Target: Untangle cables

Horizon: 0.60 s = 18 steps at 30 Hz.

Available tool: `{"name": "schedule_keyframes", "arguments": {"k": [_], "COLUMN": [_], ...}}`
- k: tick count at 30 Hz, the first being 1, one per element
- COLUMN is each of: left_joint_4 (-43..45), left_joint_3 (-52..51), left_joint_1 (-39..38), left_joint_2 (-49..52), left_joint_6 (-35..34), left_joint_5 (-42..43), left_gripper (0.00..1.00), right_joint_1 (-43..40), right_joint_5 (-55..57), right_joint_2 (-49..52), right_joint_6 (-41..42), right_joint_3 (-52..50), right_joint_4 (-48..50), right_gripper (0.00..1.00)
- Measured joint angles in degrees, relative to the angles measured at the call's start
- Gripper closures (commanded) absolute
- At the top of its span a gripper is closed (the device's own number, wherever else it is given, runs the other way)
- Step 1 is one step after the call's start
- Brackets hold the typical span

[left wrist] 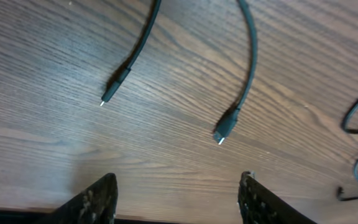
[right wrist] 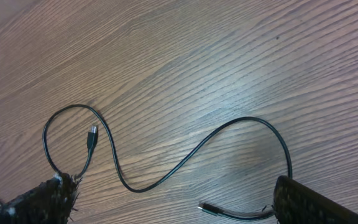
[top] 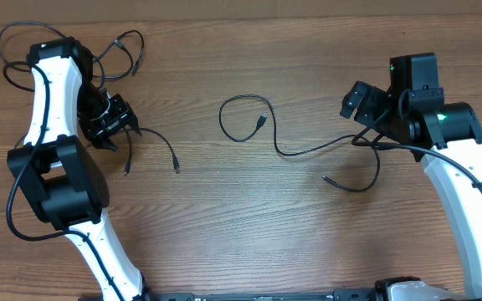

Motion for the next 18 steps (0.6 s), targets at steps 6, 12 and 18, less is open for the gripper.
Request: {"name": "schedule_keyframes", "arguments": {"k": [6, 12, 18], "left_joint_4": [-2.03, -2.67, -3.41], "left_joint_3": [6.40, 11.58, 11.69], "left_joint_1": [0.98, 2.40, 5.33], "left_joint_2": [0.00, -0.11, -0.15], "left_joint_6": [-0.02, -1.66, -2.99], "left_joint_5": [0.50, 0.66, 0.79], "left_gripper": [0.29, 0.00, 0.00], "right_joint_1": [0.00, 0.00, 0.00], "right_joint_5": [0.04, 0.02, 0.02], "right_joint_2": [0.00, 0.00, 0.00], "right_joint_6": [0.02, 0.02, -0.02], "right_joint_3": [0.00, 0.00, 0.00], "right_joint_4": [0.00, -0.02, -0.02], "right_gripper": [0.00, 0.00, 0.00]}}
